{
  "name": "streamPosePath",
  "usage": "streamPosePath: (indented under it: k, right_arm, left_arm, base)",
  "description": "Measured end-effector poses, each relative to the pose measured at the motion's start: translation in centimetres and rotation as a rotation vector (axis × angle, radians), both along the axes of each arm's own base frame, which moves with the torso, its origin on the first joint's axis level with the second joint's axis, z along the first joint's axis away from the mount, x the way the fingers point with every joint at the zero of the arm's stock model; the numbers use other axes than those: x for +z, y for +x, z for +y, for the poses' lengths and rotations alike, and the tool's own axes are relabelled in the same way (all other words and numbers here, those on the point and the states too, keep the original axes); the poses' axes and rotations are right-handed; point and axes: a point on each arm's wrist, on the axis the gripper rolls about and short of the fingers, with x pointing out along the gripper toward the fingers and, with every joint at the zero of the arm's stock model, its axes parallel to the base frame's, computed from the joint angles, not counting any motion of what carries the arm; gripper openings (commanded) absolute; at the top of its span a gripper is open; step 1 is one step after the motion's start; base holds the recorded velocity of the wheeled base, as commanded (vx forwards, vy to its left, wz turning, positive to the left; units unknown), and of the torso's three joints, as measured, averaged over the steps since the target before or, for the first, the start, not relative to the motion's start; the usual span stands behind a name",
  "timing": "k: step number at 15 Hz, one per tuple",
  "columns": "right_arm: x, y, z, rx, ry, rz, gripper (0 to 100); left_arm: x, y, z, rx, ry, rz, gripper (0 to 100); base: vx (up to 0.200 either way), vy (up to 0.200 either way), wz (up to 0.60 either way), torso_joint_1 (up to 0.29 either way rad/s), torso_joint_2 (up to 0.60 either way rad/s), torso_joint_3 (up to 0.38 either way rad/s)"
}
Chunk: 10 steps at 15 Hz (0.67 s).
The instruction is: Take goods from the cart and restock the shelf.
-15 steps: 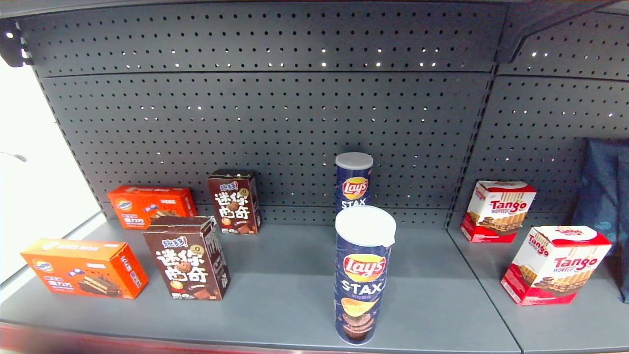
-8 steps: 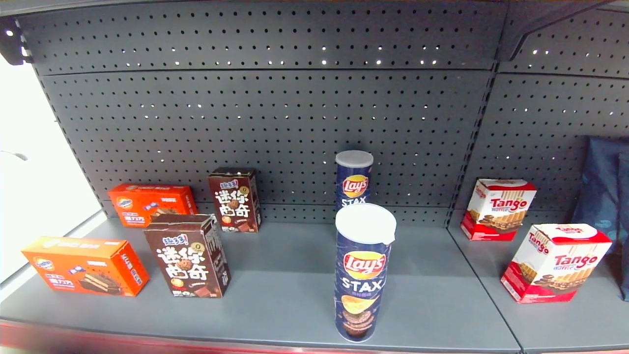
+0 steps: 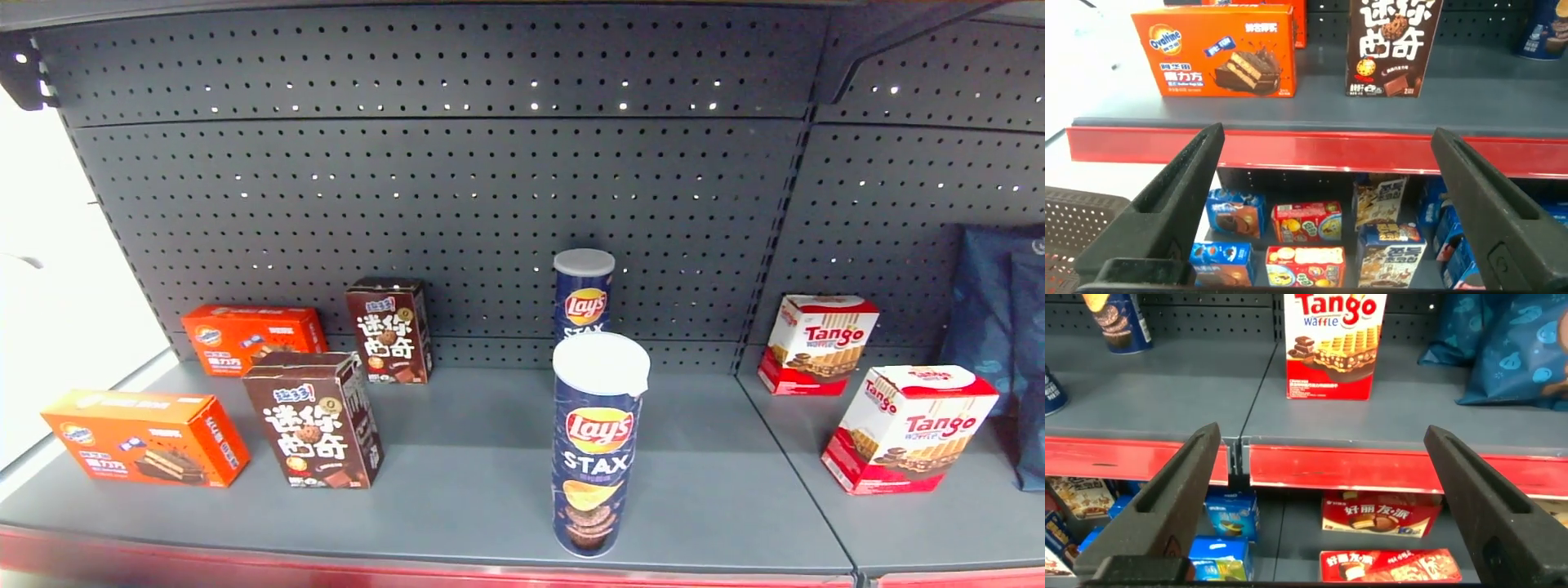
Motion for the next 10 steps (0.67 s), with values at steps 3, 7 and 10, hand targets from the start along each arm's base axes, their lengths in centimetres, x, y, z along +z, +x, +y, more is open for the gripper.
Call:
streamPosePath:
  k: [3, 7, 10]
  right_arm:
    - [0.00, 0.00, 0.00, 0.000, 0.000, -0.001, 100]
    - [0.00, 0.00, 0.00, 0.000, 0.000, -0.001, 100]
    - [0.01, 0.00, 0.00, -0.001, 0.000, -0.001, 100]
  left_arm:
    - [-0.01, 0.00, 0.00, 0.000, 0.000, 0.000, 100]
    - [-0.01, 0.00, 0.00, 0.000, 0.000, 0.000, 100]
    - [0.00, 0.00, 0.00, -0.001, -0.001, 0.001, 100]
  base:
    - [0.000, 0.000, 0.00, 0.000, 0.00, 0.000]
    - [0.000, 0.000, -0.30, 0.000, 0.00, 0.000]
    - [0.000, 0.000, 0.00, 0.000, 0.00, 0.000]
